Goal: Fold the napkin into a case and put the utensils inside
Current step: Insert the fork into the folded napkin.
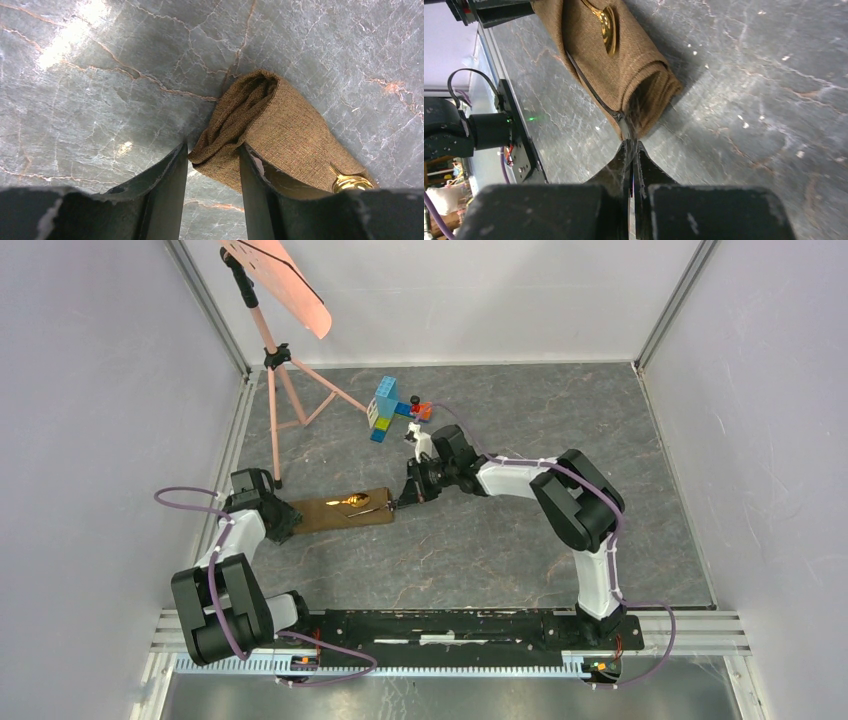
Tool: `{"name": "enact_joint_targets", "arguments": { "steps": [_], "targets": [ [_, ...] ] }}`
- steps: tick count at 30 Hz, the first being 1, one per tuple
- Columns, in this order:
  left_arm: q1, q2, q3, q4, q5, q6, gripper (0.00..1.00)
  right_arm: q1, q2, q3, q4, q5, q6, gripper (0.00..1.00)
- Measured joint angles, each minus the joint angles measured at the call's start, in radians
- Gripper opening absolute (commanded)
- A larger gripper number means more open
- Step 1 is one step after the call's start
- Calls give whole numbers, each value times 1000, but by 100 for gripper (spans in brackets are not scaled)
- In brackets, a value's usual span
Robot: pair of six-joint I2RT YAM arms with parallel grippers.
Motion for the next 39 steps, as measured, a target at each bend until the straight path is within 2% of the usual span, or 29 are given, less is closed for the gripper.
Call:
{"name": "enact_joint_targets", "arguments": {
  "steps": [20,25,29,33,39],
  "targets": [
    [4,-12,-12,18,14,0,48,128,169,156,101,95,238,0],
    [4,-37,-13,10,14,0,57,147,183,165,119,116,270,0],
    [4,-106,-13,-6,14,1,58,152,183,165,126,135,281,2],
    [4,-161,-7,-5,18,1,59,160,183,165,147,155,310,8],
    [3,-168,-6,-2,61,2,61,178,183,163,193,194,348,32]
  ]
}}
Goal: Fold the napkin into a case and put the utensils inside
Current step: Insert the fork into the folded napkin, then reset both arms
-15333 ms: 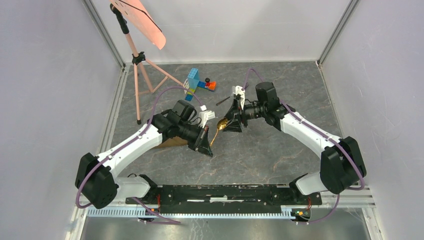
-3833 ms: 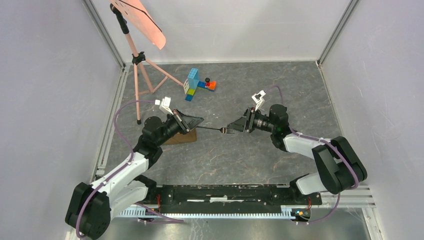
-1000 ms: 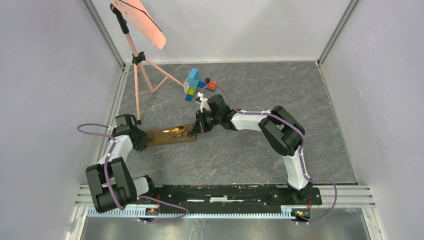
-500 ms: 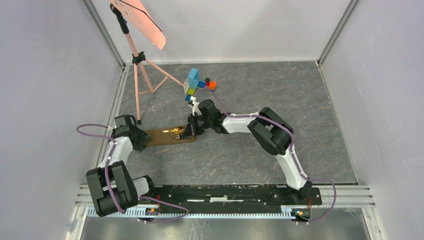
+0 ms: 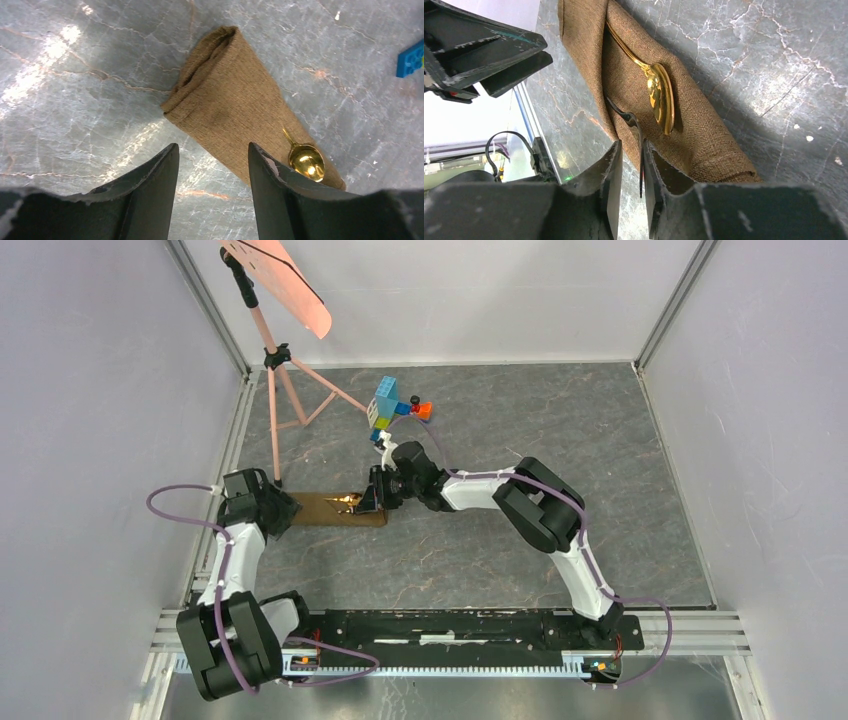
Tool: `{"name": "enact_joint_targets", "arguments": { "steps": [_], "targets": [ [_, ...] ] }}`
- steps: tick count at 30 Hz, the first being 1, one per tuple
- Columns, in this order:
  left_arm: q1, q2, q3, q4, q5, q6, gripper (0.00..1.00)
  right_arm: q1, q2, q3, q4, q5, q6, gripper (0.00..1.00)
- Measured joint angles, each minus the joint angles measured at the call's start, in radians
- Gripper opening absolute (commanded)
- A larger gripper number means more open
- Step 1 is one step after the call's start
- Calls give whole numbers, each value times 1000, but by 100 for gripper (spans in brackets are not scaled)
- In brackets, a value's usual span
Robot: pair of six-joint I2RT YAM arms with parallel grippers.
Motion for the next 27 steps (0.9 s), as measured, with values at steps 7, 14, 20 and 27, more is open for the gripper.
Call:
{"name": "enact_joint_targets", "arguments": {
  "steps": [7,14,20,27],
  "targets": [
    [-8,-34,0,21,81,12,63,10,-37,-29,-53,54,-77,55],
    [-54,-62,2,102,213,31,63,11,-220,-93,-183,133,-222,62],
    [-171,-134,6,198,340,39,65,12,-411,-182,-295,214,-373,69],
    [-407,-262,140,288,489,42,78,11,-835,-280,-520,432,-624,89]
  ]
}}
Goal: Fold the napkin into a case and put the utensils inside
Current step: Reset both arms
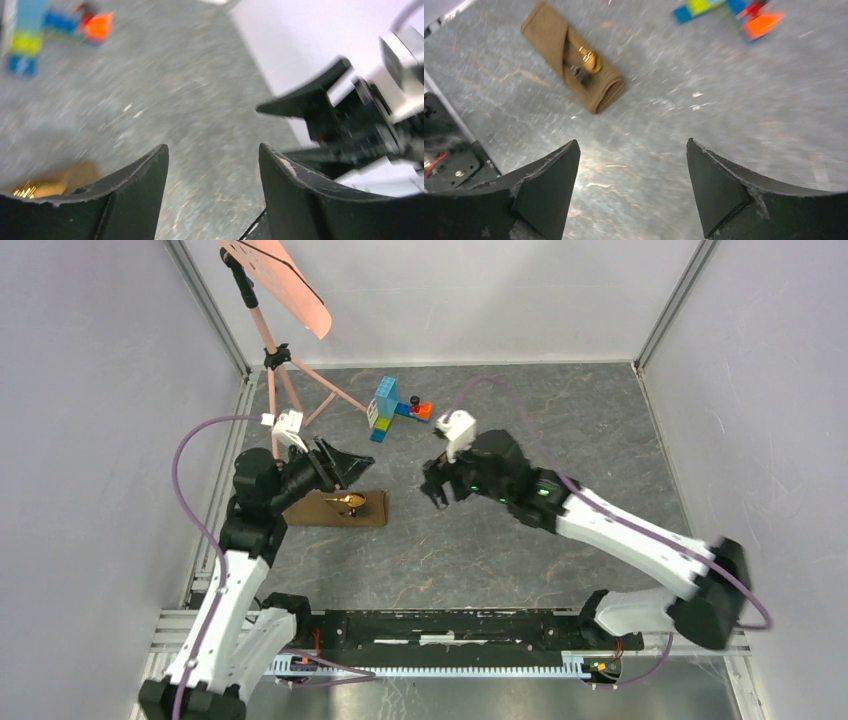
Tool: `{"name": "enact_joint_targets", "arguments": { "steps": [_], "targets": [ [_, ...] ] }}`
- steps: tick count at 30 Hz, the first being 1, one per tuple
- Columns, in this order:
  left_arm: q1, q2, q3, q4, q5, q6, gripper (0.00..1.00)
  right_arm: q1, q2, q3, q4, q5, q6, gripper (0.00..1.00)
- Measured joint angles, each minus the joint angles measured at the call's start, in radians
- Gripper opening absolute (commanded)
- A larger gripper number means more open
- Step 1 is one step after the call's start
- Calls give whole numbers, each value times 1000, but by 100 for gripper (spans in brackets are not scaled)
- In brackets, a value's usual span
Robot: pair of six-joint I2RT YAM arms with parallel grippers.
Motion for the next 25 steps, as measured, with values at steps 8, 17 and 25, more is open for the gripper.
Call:
{"name": "enact_joint_targets", "arguments": {
  "steps": [8,17,25],
  "targets": [
    [-179,-222,248,151,-48,16,96,-1,-521,-2,-101,269,-154,98],
    [-180,-272,479,89,-286,135,100,-1,-821,23,-149,494,-261,98],
    [-180,-286,481,36,-402,198,100,-3,-947,24,-138,588,-311,98]
  ]
}}
